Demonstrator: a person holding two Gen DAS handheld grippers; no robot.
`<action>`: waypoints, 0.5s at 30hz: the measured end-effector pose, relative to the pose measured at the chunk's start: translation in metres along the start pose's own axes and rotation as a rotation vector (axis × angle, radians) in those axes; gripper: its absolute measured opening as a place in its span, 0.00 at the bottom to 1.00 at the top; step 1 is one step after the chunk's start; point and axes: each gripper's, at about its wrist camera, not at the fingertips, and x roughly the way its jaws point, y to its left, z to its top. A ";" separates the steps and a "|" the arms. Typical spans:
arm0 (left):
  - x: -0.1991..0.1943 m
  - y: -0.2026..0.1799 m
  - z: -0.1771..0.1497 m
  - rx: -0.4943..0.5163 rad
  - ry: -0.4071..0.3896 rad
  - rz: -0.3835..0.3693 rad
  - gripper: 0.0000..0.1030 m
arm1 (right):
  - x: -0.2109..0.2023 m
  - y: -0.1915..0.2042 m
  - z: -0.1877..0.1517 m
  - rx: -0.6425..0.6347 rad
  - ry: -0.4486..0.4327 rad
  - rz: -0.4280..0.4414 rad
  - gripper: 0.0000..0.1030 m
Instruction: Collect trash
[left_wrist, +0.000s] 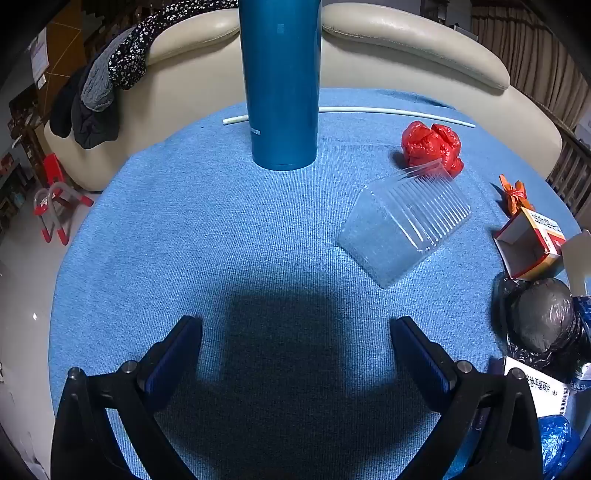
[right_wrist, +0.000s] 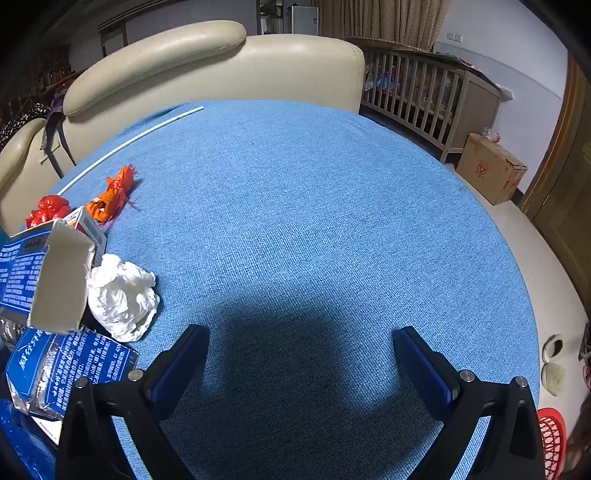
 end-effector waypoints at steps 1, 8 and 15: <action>0.000 0.000 0.000 0.000 0.000 0.000 1.00 | 0.000 0.000 0.000 0.001 0.000 0.001 1.00; -0.001 0.001 -0.001 -0.002 0.000 -0.002 1.00 | 0.000 -0.001 0.000 0.001 0.000 0.001 1.00; -0.002 -0.002 -0.001 0.000 0.001 0.002 1.00 | 0.000 0.000 0.000 0.000 0.000 0.000 1.00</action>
